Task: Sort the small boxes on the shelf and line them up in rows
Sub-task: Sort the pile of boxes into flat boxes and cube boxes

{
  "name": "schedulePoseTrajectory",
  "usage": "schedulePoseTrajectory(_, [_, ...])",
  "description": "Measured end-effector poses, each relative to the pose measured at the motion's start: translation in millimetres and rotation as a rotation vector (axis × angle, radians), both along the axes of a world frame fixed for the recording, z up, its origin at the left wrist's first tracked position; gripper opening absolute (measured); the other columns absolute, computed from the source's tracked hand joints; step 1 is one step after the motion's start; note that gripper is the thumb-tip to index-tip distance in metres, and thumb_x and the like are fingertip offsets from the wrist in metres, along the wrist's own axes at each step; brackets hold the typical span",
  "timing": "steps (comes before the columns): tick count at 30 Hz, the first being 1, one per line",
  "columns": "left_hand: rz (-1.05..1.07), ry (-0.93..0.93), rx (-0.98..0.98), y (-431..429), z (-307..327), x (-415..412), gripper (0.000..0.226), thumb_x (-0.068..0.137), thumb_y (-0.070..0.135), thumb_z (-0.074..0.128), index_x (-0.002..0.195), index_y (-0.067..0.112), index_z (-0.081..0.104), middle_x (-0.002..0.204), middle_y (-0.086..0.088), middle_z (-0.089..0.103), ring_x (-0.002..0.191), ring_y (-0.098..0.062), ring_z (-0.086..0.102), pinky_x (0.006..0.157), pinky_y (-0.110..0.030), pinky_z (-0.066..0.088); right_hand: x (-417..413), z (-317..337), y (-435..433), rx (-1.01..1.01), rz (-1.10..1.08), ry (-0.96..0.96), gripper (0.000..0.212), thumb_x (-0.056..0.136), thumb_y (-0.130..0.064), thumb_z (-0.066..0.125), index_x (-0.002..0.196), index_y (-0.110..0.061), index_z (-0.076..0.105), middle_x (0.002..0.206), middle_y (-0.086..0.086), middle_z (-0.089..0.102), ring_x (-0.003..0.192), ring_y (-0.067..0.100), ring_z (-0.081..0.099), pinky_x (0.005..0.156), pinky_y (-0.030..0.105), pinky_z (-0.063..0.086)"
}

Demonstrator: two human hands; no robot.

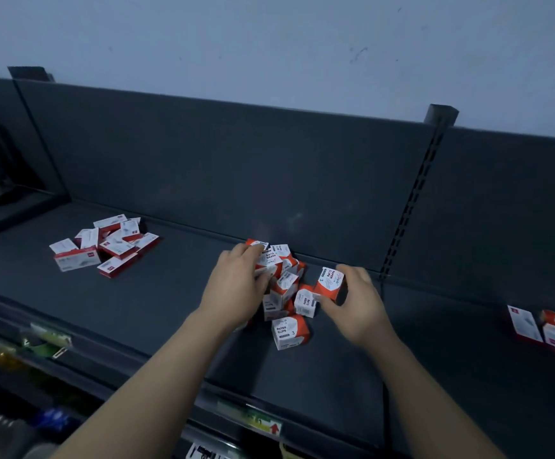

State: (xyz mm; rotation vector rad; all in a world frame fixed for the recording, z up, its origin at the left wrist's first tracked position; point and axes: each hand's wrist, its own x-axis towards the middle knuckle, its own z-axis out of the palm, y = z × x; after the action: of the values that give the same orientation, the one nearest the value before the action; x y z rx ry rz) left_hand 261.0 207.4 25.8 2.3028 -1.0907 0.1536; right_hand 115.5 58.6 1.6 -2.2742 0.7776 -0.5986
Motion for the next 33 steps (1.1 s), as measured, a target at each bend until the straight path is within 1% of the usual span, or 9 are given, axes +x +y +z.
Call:
schedulePoseTrajectory(3, [-0.01, 0.003, 0.021, -17.8, -0.6, 17.9, 0.047, 0.095, 0.029, 0.053, 0.14, 0.02, 0.042, 0.138, 0.002, 0.047, 0.123, -0.023, 0.039, 0.097, -0.033, 0.038, 16.0, -0.9, -13.1, 0.0, 0.002, 0.066, 0.062, 0.086, -0.029, 0.068, 0.139, -0.016, 0.039, 0.133, -0.004, 0.041, 0.113, 0.009, 0.047, 0.092, 0.019, 0.036])
schedulePoseTrajectory(6, [0.002, 0.01, 0.066, -35.2, -3.5, 33.8, 0.045, 0.095, 0.031, 0.053, 0.139, 0.021, 0.044, 0.136, 0.001, 0.048, 0.122, -0.025, 0.04, 0.095, -0.034, 0.039, 30.2, -3.4, -25.4, 0.021, 0.023, 0.1, 0.061, 0.089, -0.024, 0.065, 0.141, -0.014, 0.037, 0.139, -0.002, 0.038, 0.11, 0.007, 0.044, 0.093, 0.017, 0.033])
schedulePoseTrajectory(9, [0.018, 0.034, 0.077, -50.9, -5.4, 46.4, 0.045, 0.095, 0.031, 0.053, 0.138, 0.021, 0.044, 0.137, 0.0, 0.049, 0.122, -0.025, 0.04, 0.095, -0.034, 0.039, 44.5, -7.7, -38.0, 0.053, 0.034, 0.113, 0.064, 0.089, -0.022, 0.065, 0.144, -0.013, 0.034, 0.141, -0.001, 0.037, 0.118, 0.009, 0.044, 0.095, 0.017, 0.033])
schedulePoseTrajectory(15, [0.033, 0.071, 0.125, -74.8, -16.1, 64.8, 0.047, 0.095, 0.032, 0.055, 0.139, 0.018, 0.044, 0.136, -0.002, 0.049, 0.12, -0.025, 0.045, 0.094, -0.035, 0.041, 66.5, -20.1, -61.8, 0.039, 0.073, 0.144, 0.049, 0.088, -0.018, 0.065, 0.132, -0.013, 0.045, 0.127, -0.003, 0.042, 0.102, 0.007, 0.048, 0.086, 0.02, 0.042])
schedulePoseTrajectory(18, [0.024, 0.087, 0.135, -77.6, -20.2, 68.7, 0.045, 0.093, 0.037, 0.057, 0.134, 0.021, 0.05, 0.127, 0.0, 0.053, 0.111, -0.021, 0.053, 0.086, -0.031, 0.046, 73.0, -28.3, -68.9, 0.043, 0.09, 0.183, 0.043, 0.088, -0.016, 0.064, 0.127, -0.014, 0.048, 0.123, -0.004, 0.043, 0.096, 0.006, 0.048, 0.084, 0.021, 0.046])
schedulePoseTrajectory(22, [0.002, 0.088, 0.165, -75.7, -20.5, 73.1, 0.039, 0.093, 0.038, 0.055, 0.129, 0.024, 0.053, 0.122, 0.002, 0.055, 0.104, -0.019, 0.057, 0.08, -0.031, 0.047, 76.4, -34.0, -69.9, 0.047, 0.099, 0.219, 0.045, 0.087, -0.02, 0.065, 0.129, -0.012, 0.049, 0.128, 0.002, 0.046, 0.103, 0.011, 0.054, 0.091, 0.03, 0.05])
schedulePoseTrajectory(26, [-0.001, 0.068, 0.172, -72.3, -19.5, 72.5, 0.039, 0.09, 0.045, 0.056, 0.122, 0.024, 0.055, 0.118, 0.002, 0.055, 0.102, -0.021, 0.057, 0.079, -0.034, 0.05, 73.7, -26.8, -68.2, -0.033, 0.077, 0.207, 0.06, 0.089, -0.023, 0.062, 0.142, -0.009, 0.037, 0.145, 0.003, 0.038, 0.128, 0.015, 0.042, 0.103, 0.021, 0.035])
schedulePoseTrajectory(29, [-0.034, -0.007, 0.183, -70.3, -14.7, 68.1, 0.038, 0.093, 0.041, 0.053, 0.127, 0.024, 0.054, 0.121, 0.002, 0.055, 0.106, -0.022, 0.056, 0.083, -0.037, 0.05, 70.9, -18.5, -64.3, -0.119, 0.068, 0.198, 0.058, 0.091, -0.025, 0.06, 0.143, -0.009, 0.038, 0.147, 0.003, 0.038, 0.133, 0.015, 0.038, 0.105, 0.02, 0.03])
schedulePoseTrajectory(33, [-0.097, -0.112, 0.144, -67.2, -4.4, 60.8, 0.034, 0.093, 0.04, 0.051, 0.122, 0.024, 0.058, 0.118, 0.002, 0.059, 0.101, -0.02, 0.056, 0.08, -0.034, 0.049, 60.0, -4.3, -49.2, -0.194, 0.009, 0.165, 0.055, 0.09, -0.024, 0.061, 0.141, -0.011, 0.042, 0.147, 0.0, 0.04, 0.132, 0.013, 0.039, 0.107, 0.021, 0.03])
